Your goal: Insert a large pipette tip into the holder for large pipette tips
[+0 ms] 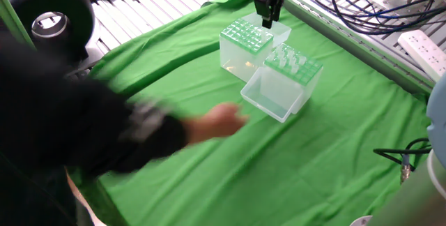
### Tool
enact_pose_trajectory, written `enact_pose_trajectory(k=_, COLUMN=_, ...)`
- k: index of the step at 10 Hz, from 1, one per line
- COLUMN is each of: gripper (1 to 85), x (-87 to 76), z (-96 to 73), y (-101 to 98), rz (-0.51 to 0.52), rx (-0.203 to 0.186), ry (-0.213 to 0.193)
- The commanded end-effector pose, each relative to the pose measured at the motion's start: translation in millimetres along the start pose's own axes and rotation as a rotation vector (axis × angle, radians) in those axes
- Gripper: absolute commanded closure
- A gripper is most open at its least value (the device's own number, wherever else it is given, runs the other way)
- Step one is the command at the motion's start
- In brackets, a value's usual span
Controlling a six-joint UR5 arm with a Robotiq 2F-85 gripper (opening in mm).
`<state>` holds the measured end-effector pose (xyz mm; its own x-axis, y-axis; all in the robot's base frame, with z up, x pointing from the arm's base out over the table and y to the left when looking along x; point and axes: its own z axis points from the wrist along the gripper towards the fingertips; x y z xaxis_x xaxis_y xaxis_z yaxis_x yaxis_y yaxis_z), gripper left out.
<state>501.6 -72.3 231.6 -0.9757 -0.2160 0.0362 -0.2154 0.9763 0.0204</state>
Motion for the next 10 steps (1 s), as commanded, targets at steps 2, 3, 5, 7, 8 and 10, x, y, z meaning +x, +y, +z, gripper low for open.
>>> enact_pose_trajectory(k=2, gripper=47.7, x=6.0, z=14.4, y=-42.2, rz=-0.003, rx=-0.024, ry=-0.052)
enact_pose_trajectory(k=3, gripper=48.3, x=9.4, z=17.0, y=-46.1, rz=0.006, rx=-0.028, ry=-0.057)
enact_pose_trajectory(k=5, gripper=49.3, x=13.8, z=20.0, y=-48.3, rz=0.006, rx=-0.038, ry=-0.061)
enact_pose_trajectory(k=7, gripper=51.7, x=17.4, z=25.1, y=-52.1, rz=0.004, rx=-0.040, ry=-0.060)
enact_pose_trajectory(k=8, gripper=49.7, x=15.6, z=25.9, y=-51.2, rz=0.010, rx=-0.043, ry=-0.065)
enact_pose_trajectory(k=10, gripper=49.3, x=36.9, z=26.5, y=-51.4, rz=-0.006, rx=-0.042, ry=0.017)
